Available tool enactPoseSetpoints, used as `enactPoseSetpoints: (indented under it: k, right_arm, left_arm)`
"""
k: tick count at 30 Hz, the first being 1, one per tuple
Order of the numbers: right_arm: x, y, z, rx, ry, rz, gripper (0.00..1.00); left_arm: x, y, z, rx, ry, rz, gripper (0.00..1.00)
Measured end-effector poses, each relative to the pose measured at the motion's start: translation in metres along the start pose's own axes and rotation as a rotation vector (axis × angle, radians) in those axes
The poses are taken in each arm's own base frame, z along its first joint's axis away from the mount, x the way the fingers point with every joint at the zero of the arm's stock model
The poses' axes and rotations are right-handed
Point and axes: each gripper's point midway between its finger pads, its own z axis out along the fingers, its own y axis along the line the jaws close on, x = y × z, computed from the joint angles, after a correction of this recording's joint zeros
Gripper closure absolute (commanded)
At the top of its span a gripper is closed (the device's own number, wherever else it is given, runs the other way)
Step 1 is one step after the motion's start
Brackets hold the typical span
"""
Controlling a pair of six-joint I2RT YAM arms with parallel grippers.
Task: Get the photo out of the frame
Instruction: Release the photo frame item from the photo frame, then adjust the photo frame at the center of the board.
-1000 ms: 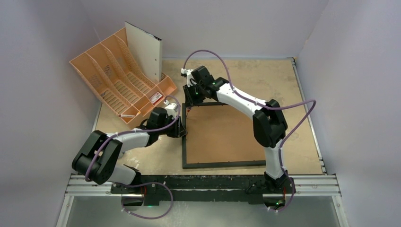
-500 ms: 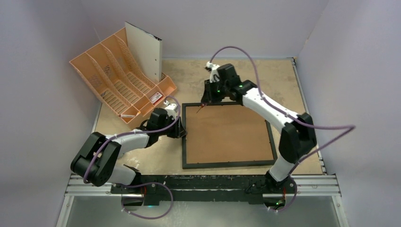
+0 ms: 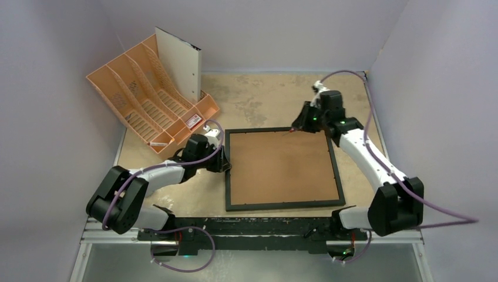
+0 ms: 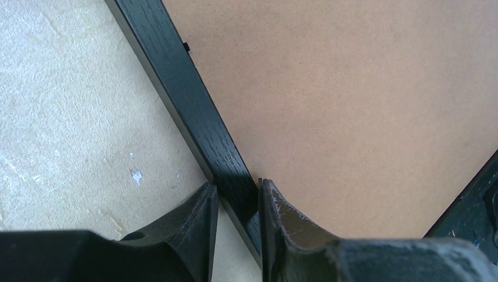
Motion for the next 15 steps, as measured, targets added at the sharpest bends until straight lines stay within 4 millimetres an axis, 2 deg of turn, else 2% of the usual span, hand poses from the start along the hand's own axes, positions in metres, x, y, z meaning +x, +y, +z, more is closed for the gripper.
enactPoseSetpoints:
  k: [4, 8, 12, 15]
  right_arm:
    - [-0.029, -0.061, -0.028, 0.137, -0.109, 0.133, 1.00]
    - [-0.049, -0.117, -0.055, 0.258, -0.198, 0.250, 1.00]
    - [-0.049, -0.161, -0.071, 0.350, -0.225, 0.346, 1.00]
    - [-0.042, -0.186, -0.073, 0.389, -0.212, 0.405, 1.00]
  left_arm:
    - [0.001, -0.001, -0.001, -0.003, 0.019, 0.000, 0.65]
    - [0.002, -0.002, -0.003, 0.003, 0.037, 0.012, 0.63]
    - [0.006, -0.004, -0.005, 0.010, 0.061, 0.015, 0.62]
    - [0.009, -0.004, -0.005, 0.011, 0.074, 0.013, 0.62]
